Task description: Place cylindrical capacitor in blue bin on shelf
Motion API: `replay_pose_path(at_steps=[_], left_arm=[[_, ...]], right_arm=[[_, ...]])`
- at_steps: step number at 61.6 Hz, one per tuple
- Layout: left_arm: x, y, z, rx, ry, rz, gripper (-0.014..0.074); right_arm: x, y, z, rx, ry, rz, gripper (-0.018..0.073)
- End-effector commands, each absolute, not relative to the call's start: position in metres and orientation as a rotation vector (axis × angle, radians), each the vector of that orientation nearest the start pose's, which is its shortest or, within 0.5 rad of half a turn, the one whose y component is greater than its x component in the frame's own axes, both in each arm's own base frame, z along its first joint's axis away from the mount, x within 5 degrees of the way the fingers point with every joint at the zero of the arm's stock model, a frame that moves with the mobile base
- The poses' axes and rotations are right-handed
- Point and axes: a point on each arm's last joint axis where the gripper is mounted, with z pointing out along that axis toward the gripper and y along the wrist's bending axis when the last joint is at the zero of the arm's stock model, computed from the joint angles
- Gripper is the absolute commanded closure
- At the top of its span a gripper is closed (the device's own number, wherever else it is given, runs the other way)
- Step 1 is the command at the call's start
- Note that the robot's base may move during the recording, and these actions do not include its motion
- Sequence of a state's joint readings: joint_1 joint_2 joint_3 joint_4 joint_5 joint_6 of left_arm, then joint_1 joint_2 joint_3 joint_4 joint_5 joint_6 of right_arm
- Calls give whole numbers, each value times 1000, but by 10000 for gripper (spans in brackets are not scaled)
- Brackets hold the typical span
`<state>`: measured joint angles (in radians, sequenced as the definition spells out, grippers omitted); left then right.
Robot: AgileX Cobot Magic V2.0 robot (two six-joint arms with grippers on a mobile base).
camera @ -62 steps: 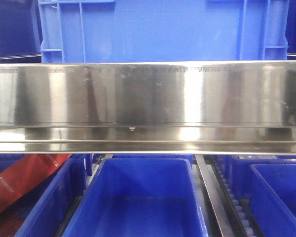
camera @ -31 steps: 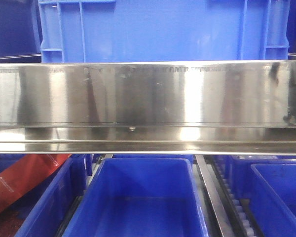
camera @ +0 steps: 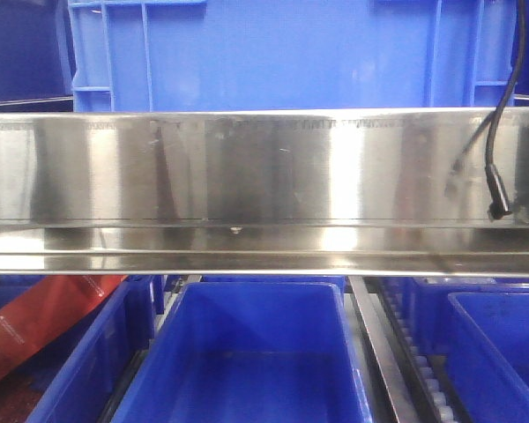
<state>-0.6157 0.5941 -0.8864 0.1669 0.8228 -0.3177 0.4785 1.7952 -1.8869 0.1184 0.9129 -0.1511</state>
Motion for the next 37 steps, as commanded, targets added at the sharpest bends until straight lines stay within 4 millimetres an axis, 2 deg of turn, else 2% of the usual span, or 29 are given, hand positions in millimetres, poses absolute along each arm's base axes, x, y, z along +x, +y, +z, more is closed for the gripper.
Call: replay_pose_path(at_steps=[1, 8, 14, 18, 28, 34, 37], left_arm=[[82, -45, 391, 318, 1970, -424, 707], [82, -45, 391, 318, 1970, -424, 707], [82, -45, 391, 318, 1970, -424, 707], [82, -45, 391, 319, 1970, -422, 707], [83, -44, 392, 321, 1962, -408, 707], [84, -44, 393, 324, 1943, -392, 707], [84, -44, 394, 325, 1931, -390, 707]], right_arm=[[357, 195, 404, -689, 2184, 309, -9], [349, 191, 417, -680, 2156, 314, -3], [337, 185, 433, -655, 2123, 328, 69], [328, 181, 445, -647, 2096, 332, 172], [294, 162, 474, -625, 2016, 343, 538], [272, 150, 480, -606, 1970, 340, 673], [260, 142, 480, -599, 1950, 334, 714]])
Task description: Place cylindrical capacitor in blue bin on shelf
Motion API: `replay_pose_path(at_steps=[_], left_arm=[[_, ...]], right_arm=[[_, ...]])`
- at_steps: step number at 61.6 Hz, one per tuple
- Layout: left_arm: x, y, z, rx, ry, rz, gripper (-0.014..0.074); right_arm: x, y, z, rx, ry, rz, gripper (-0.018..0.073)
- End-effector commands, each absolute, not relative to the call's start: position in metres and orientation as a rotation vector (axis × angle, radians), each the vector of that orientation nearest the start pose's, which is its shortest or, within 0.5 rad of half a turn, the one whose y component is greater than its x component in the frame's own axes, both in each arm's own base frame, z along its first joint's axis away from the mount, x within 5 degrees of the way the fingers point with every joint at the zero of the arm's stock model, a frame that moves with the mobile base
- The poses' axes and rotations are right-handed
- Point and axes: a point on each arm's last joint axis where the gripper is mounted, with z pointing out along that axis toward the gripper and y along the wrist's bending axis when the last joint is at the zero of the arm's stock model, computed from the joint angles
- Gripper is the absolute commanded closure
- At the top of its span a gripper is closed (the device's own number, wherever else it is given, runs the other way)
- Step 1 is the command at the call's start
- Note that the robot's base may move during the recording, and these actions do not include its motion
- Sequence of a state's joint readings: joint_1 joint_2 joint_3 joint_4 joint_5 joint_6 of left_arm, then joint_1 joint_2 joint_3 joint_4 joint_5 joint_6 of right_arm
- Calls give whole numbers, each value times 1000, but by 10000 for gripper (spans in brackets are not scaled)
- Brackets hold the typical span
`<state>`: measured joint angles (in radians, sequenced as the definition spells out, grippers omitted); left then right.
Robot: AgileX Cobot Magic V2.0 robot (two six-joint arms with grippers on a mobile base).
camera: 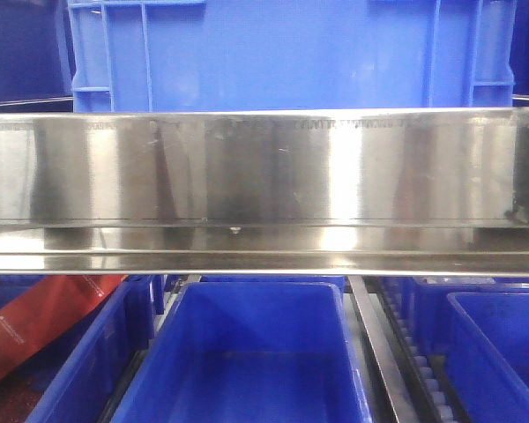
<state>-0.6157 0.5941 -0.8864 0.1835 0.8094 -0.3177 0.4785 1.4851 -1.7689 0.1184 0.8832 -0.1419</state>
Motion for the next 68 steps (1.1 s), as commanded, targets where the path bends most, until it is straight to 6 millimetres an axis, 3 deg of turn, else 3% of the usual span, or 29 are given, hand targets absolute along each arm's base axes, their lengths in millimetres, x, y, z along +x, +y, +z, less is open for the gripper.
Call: replay_pose_path(at_steps=[1, 14, 24, 41, 50, 68], left_arm=[[85, -44, 395, 326, 1923, -388, 707], [87, -44, 401, 331, 1848, -384, 707], [88, -44, 404, 335, 1805, -378, 707], [88, -44, 404, 339, 1803, -364, 707], [88, -44, 404, 339, 1803, -361, 707], [88, -44, 404, 339, 1803, -361, 707]], right_arm=[[256, 140, 480, -596, 1942, 332, 720], [197, 108, 464, -531, 1789, 345, 720], [149, 81, 431, -476, 1658, 353, 720], [89, 49, 371, -454, 1601, 356, 720], [70, 40, 351, -444, 1566, 360, 720], [65, 37, 351, -436, 1538, 363, 720]])
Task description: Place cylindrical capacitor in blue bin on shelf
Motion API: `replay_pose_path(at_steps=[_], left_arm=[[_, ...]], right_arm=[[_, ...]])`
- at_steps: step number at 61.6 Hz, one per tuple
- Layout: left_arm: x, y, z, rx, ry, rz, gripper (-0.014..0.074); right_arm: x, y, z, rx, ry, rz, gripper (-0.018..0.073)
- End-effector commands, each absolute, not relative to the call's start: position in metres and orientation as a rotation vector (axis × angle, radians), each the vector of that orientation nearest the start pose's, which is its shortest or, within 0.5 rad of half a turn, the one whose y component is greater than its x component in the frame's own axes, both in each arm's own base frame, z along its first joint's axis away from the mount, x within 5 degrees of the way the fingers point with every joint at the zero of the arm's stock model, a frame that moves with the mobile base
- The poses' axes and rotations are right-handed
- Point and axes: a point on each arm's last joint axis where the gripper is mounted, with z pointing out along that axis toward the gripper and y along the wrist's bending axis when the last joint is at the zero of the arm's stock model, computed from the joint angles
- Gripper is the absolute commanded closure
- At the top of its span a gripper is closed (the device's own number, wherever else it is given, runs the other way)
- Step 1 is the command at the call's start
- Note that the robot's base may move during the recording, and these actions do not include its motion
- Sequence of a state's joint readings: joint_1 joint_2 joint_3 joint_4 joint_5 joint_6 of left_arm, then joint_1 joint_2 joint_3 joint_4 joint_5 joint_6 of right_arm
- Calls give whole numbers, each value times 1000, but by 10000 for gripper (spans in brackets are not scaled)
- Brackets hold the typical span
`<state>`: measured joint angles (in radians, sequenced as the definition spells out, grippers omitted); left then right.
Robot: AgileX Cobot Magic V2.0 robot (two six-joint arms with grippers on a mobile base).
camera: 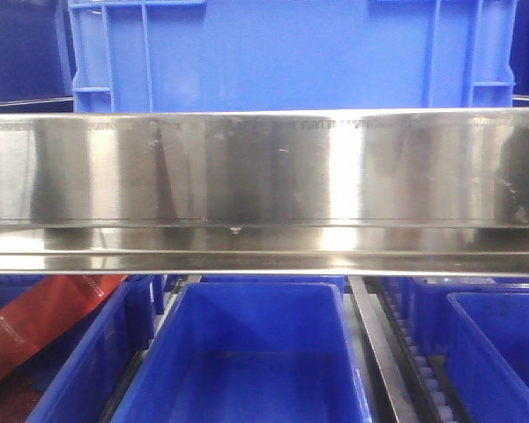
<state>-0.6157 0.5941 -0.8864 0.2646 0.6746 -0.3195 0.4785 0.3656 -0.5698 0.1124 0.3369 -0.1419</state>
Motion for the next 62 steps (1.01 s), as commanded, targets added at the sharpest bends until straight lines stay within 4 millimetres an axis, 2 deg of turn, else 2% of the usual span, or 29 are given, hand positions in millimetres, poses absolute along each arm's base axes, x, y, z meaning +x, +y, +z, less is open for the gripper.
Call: replay_pose_path(at_steps=[1, 38, 46, 55, 62], left_arm=[[88, -43, 404, 340, 1802, -358, 707], [89, -43, 406, 342, 1785, -351, 707], [86, -38, 408, 297, 1750, -346, 707], [80, -25, 391, 266, 1733, -232, 707], [69, -15, 360, 210, 1717, -163, 707]], right_arm=[[65, 37, 351, -436, 1538, 363, 720], [65, 37, 351, -436, 1538, 363, 720], [65, 37, 351, -436, 1538, 363, 720], [65, 37, 351, -436, 1538, 363, 720], [65, 37, 351, -436, 1538, 363, 720]])
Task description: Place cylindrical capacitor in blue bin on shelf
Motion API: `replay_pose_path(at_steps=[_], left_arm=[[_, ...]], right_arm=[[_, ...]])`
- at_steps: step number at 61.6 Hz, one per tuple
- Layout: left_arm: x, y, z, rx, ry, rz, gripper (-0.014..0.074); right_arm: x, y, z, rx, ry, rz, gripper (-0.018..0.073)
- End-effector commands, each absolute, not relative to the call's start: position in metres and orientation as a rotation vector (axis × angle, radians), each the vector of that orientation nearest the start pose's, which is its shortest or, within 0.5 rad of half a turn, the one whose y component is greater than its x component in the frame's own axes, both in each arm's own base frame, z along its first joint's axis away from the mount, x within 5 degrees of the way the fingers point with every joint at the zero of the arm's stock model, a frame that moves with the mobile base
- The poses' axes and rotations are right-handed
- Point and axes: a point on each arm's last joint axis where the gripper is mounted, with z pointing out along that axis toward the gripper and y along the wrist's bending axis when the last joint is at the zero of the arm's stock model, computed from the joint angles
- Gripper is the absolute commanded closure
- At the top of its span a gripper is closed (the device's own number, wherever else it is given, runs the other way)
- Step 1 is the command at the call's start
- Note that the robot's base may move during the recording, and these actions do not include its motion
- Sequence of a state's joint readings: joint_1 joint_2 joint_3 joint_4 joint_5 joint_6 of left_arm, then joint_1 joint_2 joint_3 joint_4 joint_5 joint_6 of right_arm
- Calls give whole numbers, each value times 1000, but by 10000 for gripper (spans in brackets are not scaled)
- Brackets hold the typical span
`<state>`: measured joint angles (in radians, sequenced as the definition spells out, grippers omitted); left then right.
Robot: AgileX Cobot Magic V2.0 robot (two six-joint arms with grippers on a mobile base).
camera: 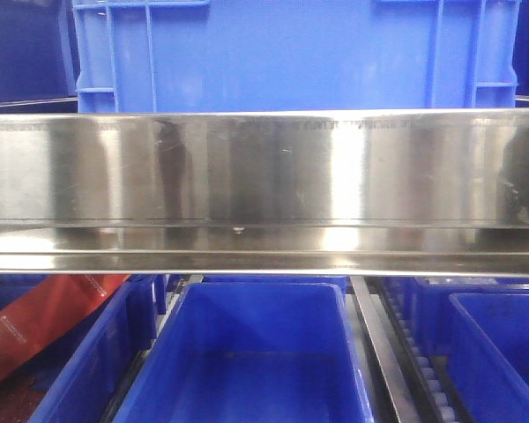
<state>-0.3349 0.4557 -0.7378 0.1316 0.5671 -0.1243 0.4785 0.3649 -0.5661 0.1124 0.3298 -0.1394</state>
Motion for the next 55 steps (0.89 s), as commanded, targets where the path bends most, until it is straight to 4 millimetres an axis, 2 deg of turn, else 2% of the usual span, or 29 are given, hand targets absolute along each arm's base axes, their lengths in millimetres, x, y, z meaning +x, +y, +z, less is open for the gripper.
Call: replay_pose_path(at_steps=[1, 18, 25, 36, 39, 42, 55], left_arm=[[68, -15, 357, 202, 1705, -159, 707], [43, -5, 274, 63, 1567, -115, 707], [48, -4, 235, 36, 1607, -111, 707], [56, -5, 203, 29, 1604, -113, 707], [56, -5, 208, 28, 1537, -116, 707], [56, -5, 204, 31, 1581, -116, 707], [56, -5, 206, 35, 1563, -112, 707]], right_arm=[[65, 37, 351, -436, 1538, 363, 720], [65, 37, 351, -436, 1538, 363, 720], [65, 37, 351, -436, 1538, 363, 720], [64, 36, 351, -436, 1537, 363, 720], [64, 36, 351, -436, 1537, 363, 720], [64, 36, 351, -436, 1537, 363, 720], [64, 36, 351, -435, 1535, 363, 720]])
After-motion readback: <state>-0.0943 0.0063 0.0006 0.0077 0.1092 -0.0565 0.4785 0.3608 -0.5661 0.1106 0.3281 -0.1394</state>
